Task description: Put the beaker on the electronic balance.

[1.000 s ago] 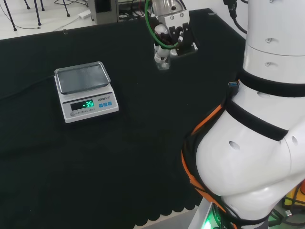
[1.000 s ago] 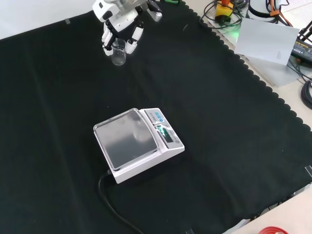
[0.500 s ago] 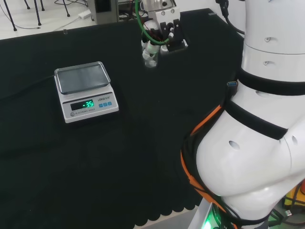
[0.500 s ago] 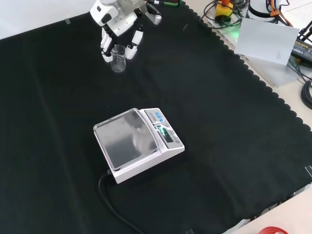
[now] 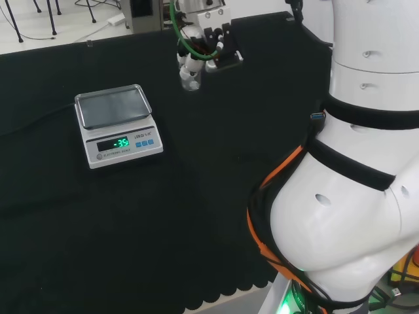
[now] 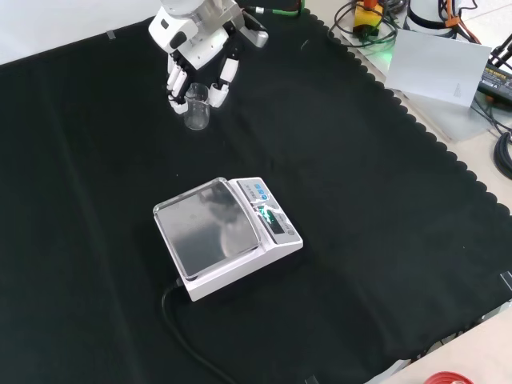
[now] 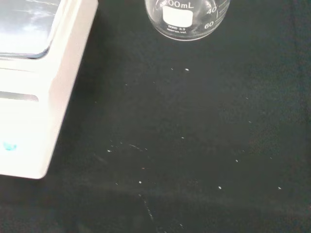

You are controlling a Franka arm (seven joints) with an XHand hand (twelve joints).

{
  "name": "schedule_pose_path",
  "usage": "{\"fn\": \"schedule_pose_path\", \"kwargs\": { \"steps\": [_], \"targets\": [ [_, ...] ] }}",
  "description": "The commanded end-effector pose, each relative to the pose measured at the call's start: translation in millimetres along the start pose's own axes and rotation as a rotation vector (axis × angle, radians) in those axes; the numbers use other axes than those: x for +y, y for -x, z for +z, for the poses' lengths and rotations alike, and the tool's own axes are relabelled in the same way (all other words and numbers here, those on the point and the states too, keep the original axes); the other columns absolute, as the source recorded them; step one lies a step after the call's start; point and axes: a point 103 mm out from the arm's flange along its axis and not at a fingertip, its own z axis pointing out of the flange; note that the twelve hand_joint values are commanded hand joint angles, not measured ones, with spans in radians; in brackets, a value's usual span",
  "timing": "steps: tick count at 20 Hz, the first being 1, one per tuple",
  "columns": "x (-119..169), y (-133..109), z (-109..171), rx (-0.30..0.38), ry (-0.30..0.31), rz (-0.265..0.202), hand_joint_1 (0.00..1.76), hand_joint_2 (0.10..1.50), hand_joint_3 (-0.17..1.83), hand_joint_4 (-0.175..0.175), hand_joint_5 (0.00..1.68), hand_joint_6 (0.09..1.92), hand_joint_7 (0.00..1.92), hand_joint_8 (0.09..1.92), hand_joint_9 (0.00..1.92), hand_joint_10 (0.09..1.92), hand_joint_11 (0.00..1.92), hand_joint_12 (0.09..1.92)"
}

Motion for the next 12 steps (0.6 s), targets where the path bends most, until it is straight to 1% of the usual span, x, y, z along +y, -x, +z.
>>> {"fn": "schedule_pose_path", "kwargs": {
  "steps": [1, 12],
  "targets": [
    [9, -23, -4, -0.024, -0.006, -0.033, 1.08, 1.23, -0.02, -0.137, 0.78, 1.3, 0.66, 0.75, 1.05, 0.62, 0.94, 1.04],
    [25, -67, -19, -0.057, 0.001, -0.103, 1.08, 1.23, -0.01, -0.136, 0.78, 1.3, 0.67, 0.76, 1.06, 0.62, 0.94, 1.04]
  ]
}}
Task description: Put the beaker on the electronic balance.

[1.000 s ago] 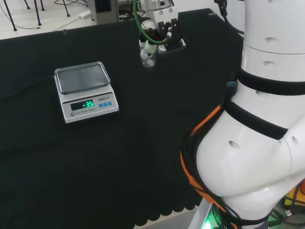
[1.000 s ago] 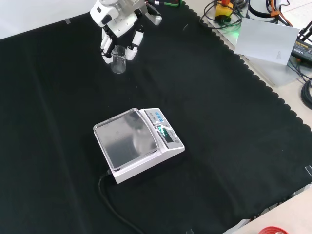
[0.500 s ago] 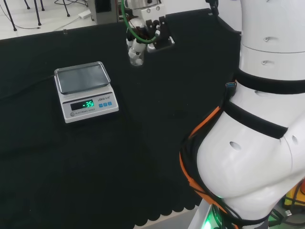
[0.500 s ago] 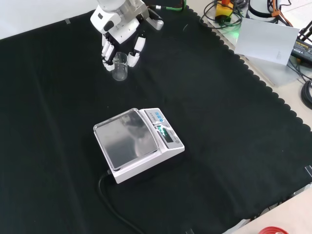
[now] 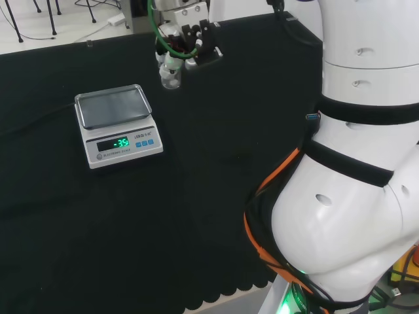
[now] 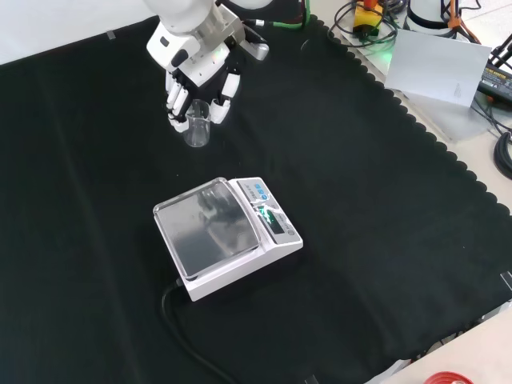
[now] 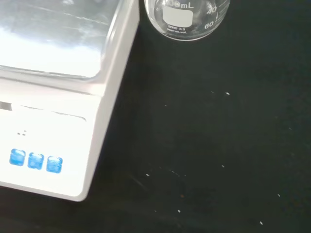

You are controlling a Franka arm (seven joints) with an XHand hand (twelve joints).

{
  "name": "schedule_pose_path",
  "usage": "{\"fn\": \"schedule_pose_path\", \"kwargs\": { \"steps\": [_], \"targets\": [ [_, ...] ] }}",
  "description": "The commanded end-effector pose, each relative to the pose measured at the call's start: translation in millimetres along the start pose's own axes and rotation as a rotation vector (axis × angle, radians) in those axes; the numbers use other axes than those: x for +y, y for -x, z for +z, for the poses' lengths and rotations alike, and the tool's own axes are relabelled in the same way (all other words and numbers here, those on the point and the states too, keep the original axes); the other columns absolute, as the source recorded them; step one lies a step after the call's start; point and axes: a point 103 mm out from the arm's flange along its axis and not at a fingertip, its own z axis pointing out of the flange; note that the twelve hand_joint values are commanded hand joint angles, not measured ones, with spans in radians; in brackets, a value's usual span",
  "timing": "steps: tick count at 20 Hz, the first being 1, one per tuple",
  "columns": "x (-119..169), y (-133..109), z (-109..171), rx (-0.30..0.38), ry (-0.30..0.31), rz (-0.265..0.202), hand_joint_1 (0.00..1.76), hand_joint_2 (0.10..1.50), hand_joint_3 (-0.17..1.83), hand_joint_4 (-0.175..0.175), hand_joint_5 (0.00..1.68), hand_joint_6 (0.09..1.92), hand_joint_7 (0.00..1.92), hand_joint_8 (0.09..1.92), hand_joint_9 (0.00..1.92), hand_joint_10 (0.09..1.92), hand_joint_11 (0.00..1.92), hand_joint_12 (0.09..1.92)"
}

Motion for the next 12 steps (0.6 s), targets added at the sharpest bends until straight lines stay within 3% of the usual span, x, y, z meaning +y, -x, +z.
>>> {"fn": "schedule_pose_path", "kwargs": {
  "steps": [1, 12],
  "targets": [
    [8, -29, -5, -0.02, -0.005, -0.048, 1.08, 1.23, -0.01, -0.136, 0.78, 1.3, 0.67, 0.76, 1.06, 0.62, 0.94, 1.04],
    [23, -59, 3, -0.02, -0.025, -0.106, 1.08, 1.22, -0.01, -0.136, 0.78, 1.29, 0.67, 0.76, 1.06, 0.63, 0.95, 1.04]
  ]
}}
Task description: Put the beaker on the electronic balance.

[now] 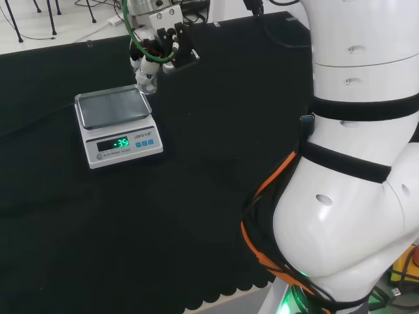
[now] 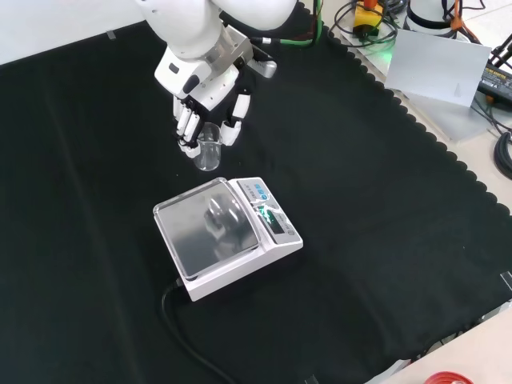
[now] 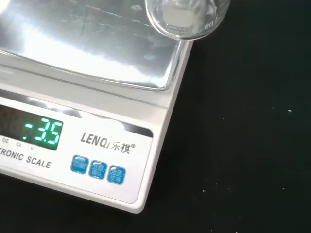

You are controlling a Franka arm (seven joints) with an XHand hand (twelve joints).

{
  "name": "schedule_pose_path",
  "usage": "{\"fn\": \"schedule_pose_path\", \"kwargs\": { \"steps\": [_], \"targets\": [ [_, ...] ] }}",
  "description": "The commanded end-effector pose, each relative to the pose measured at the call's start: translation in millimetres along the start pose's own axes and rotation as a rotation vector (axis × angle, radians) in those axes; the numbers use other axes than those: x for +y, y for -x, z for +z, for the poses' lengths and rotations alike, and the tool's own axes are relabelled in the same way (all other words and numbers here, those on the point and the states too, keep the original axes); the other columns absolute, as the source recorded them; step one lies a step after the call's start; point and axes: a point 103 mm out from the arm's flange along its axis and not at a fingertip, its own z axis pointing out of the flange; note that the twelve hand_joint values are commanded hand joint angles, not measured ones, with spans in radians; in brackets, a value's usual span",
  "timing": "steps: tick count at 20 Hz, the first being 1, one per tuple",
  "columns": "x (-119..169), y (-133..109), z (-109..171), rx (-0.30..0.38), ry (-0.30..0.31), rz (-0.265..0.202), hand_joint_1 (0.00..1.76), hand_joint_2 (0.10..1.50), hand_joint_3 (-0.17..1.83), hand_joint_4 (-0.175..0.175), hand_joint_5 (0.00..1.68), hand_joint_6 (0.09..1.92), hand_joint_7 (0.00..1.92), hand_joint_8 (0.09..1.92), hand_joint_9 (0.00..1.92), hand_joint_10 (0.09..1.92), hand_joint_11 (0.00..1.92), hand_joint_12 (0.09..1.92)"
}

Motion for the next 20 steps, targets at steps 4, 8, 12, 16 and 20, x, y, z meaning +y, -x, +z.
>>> {"fn": "schedule_pose_path", "kwargs": {
  "steps": [4, 8, 12, 16, 20],
  "targets": [
    [17, -23, 6, -0.011, -0.021, -0.04, 1.08, 1.22, -0.01, -0.136, 0.78, 1.29, 0.67, 0.76, 1.06, 0.63, 0.95, 1.04],
    [25, -45, 2, -0.034, -0.02, -0.073, 1.08, 1.22, -0.01, -0.136, 0.79, 1.29, 0.67, 0.76, 1.06, 0.63, 0.95, 1.04],
    [33, -64, -1, -0.04, -0.016, -0.096, 1.08, 1.22, -0.01, -0.137, 0.79, 1.29, 0.67, 0.76, 1.06, 0.63, 0.95, 1.04],
    [37, -72, 1, -0.043, -0.023, -0.106, 1.08, 1.22, -0.01, -0.138, 0.79, 1.29, 0.68, 0.76, 1.06, 0.63, 0.95, 1.04],
    [44, -79, 4, -0.057, -0.028, -0.121, 1.08, 1.22, -0.01, -0.139, 0.79, 1.29, 0.68, 0.76, 1.06, 0.63, 0.95, 1.04]
  ]
}}
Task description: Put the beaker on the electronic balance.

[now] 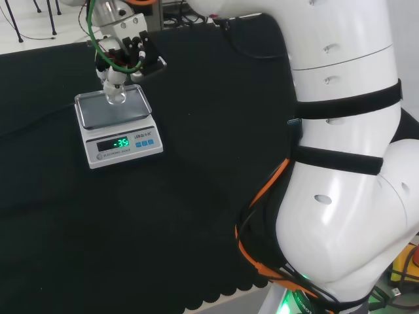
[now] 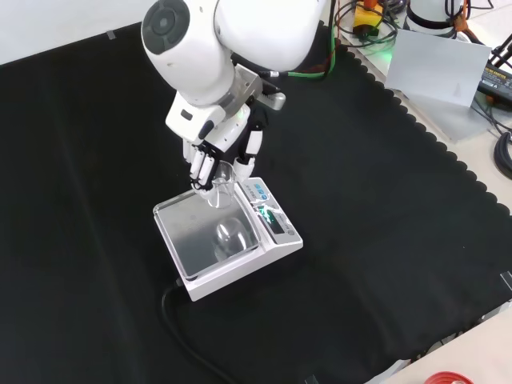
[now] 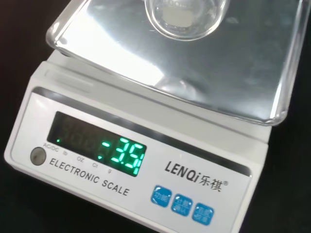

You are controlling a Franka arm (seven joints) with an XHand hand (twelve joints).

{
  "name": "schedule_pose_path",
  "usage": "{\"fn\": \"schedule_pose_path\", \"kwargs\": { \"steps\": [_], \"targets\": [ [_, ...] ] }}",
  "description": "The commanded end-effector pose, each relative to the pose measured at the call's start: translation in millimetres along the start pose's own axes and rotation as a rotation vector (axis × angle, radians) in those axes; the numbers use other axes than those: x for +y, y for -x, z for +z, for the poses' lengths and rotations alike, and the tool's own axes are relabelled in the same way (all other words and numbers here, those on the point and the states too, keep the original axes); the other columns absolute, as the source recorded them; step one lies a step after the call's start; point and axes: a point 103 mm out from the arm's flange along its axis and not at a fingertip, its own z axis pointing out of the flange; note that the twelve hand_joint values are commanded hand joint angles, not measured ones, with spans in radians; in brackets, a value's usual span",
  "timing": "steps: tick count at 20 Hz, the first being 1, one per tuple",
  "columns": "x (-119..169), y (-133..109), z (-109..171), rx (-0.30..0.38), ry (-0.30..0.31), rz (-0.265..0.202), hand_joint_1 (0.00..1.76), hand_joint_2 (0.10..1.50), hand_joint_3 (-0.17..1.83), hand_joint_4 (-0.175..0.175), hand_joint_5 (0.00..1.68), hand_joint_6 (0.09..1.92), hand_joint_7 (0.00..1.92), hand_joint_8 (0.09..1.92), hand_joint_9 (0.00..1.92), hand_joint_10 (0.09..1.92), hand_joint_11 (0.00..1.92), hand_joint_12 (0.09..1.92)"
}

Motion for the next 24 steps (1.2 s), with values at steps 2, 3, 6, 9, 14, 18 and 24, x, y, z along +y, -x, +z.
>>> {"fn": "schedule_pose_path", "kwargs": {
  "steps": [2, 3, 6, 9, 14, 18, 24],
  "targets": [
    [11, -7, 5, -0.019, -0.014, -0.019, 1.08, 1.22, -0.01, -0.139, 0.79, 1.29, 0.68, 0.76, 1.06, 0.63, 0.95, 1.04],
    [13, -6, 6, -0.02, -0.016, -0.019, 1.08, 1.22, -0.01, -0.139, 0.79, 1.29, 0.68, 0.76, 1.06, 0.63, 0.95, 1.04],
    [18, 1, 9, -0.015, -0.019, -0.017, 1.08, 1.22, -0.01, -0.14, 0.79, 1.29, 0.68, 0.76, 1.06, 0.63, 0.95, 1.04],
    [23, 6, 11, -0.016, -0.026, -0.01, 1.08, 1.22, -0.01, -0.14, 0.79, 1.29, 0.68, 0.76, 1.06, 0.63, 0.95, 1.04],
    [29, 14, 15, -0.009, -0.036, -0.005, 1.08, 1.22, -0.01, -0.14, 0.79, 1.29, 0.68, 0.76, 1.06, 0.63, 0.95, 1.04],
    [35, 18, 19, -0.002, -0.046, -0.01, 1.08, 1.22, -0.01, -0.14, 0.79, 1.28, 0.69, 0.76, 1.06, 0.63, 0.95, 1.04],
    [42, 19, 23, 0.0, -0.062, -0.009, 1.09, 1.22, -0.01, -0.141, 0.79, 1.28, 0.69, 0.76, 1.06, 0.63, 0.95, 1.04]
  ]
}}
